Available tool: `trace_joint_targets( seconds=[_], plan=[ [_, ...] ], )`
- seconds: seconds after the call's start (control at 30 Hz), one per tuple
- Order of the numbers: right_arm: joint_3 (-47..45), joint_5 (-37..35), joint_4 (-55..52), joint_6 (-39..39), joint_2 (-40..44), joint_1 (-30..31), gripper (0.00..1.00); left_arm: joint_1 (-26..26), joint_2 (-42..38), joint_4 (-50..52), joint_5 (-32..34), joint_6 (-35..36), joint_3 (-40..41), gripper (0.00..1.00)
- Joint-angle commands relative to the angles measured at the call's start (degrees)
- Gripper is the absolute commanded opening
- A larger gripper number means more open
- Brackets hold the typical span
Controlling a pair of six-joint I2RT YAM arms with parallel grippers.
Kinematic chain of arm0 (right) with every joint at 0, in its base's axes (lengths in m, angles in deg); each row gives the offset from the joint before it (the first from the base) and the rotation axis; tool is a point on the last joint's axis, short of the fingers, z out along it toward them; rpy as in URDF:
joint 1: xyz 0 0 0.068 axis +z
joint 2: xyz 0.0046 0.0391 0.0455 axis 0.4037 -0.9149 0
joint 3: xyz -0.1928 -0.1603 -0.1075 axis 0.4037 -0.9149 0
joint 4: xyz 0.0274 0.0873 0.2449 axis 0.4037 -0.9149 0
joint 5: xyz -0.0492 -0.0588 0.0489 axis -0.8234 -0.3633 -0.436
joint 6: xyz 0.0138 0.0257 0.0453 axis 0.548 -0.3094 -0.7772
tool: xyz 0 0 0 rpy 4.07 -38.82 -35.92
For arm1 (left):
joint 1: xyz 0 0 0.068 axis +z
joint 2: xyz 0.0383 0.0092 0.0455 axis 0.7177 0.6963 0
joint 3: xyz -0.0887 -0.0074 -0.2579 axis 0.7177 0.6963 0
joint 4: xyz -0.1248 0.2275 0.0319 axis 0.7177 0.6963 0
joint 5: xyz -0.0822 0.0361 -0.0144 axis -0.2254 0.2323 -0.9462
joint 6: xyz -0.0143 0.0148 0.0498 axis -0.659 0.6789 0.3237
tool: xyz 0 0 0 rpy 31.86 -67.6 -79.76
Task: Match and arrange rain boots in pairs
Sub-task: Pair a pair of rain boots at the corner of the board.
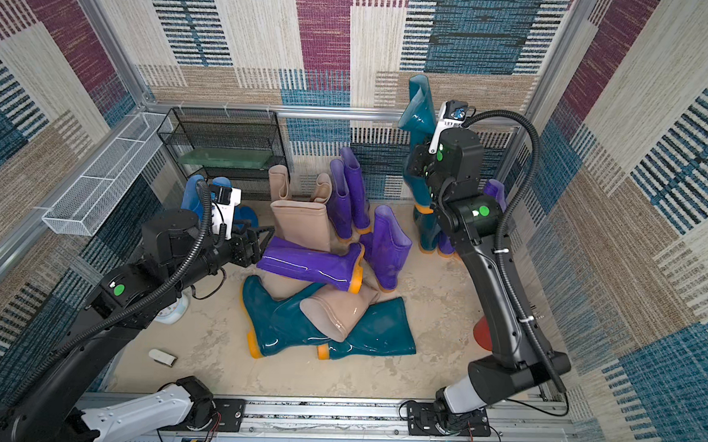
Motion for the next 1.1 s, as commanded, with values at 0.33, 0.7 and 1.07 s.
trace_joint_targets(
  seconds=[0.33,0.7,1.07],
  plan=[
    [10.3,11.9,8.9,0.7,-15.8,-6.9,0.00,3.6,6.6,-6.1,-7.5,0.5,-0.2,0.67],
    [14.3,6.4,10.2,1.8,-16.2,-5.6,0.00,5.0,8.0,-7.9,-10.9,0.5,0.2,0.66],
    [13.2,7.6,8.8,-2.8,-24.6,-5.7,0.00,6.4,7.1,-8.5,-12.1,-0.1,3.0,0.66]
  ],
)
